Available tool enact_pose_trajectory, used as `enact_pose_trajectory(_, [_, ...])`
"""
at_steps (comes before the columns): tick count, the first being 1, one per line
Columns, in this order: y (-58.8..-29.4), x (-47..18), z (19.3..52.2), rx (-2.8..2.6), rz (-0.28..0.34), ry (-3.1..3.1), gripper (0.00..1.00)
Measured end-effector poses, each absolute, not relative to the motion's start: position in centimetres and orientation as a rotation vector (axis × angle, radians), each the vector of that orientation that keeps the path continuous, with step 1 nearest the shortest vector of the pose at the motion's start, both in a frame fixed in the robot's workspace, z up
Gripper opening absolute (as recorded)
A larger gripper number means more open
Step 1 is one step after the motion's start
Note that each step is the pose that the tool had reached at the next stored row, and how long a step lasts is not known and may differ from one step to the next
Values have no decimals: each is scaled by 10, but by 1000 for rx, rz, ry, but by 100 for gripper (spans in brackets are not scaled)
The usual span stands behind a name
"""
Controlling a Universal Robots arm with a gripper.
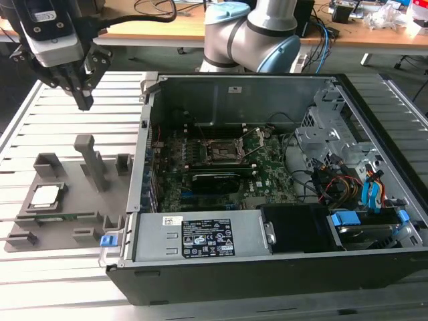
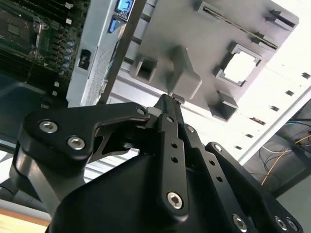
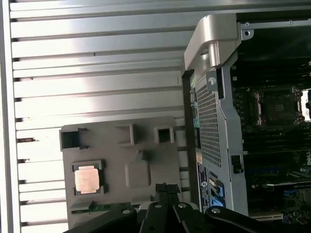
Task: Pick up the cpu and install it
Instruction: 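Reach for the cpu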
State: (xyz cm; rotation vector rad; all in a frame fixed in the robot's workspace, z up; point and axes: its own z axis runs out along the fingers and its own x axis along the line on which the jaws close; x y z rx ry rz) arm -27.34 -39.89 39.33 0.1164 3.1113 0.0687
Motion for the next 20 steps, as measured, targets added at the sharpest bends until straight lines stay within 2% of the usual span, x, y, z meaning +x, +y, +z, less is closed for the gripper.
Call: enact_pose_trajectory(20, [-399,-334,393,117,69,3111,11])
